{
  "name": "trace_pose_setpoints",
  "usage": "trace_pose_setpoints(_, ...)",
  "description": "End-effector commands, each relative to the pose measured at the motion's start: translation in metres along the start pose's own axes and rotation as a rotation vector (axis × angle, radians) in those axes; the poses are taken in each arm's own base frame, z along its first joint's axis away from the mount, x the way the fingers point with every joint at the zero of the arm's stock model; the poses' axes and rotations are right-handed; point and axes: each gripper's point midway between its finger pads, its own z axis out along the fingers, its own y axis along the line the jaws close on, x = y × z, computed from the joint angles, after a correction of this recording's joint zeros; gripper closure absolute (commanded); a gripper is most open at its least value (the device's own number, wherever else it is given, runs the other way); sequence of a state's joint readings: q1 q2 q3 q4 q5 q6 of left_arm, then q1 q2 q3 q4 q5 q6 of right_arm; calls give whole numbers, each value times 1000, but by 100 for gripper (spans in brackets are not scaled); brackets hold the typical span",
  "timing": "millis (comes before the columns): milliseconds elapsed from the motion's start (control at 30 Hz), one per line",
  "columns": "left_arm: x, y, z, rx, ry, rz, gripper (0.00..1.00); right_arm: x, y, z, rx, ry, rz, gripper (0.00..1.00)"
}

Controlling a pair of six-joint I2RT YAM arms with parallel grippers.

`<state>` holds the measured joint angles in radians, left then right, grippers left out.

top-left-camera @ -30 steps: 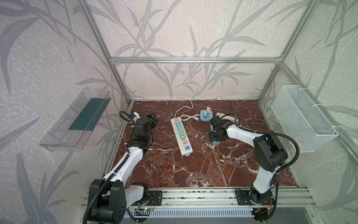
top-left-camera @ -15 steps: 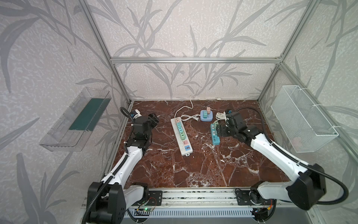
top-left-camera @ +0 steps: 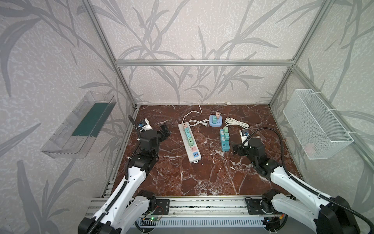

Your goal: Insert the plug

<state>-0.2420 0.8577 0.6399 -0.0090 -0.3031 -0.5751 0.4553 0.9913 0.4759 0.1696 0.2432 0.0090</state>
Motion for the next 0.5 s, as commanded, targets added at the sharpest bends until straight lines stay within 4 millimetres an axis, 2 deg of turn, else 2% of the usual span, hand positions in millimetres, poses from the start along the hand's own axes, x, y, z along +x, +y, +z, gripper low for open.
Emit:
trace_pose_setpoints(0,-27,15,-18,-54,-148,47,1,-37,2,2,-6,-141,-34,1)
trace_pose_setpoints(167,-24,32,-10,-122,-292,282,1,-37,-6,14,-44,-140,40,1)
trace_pose_setpoints(267,-21,56,-1,-265,-340,309,1,-38,-14,18,-84,-137,81,1)
trace_pose_setpoints(367,-1,50,18,-231,-319,499,1,-37,-30,21,-64,-135,121,1)
trace_pose_setpoints(467,16,63,29,-273,-314,518,1,-32,-38,23,-46,-132,125,1)
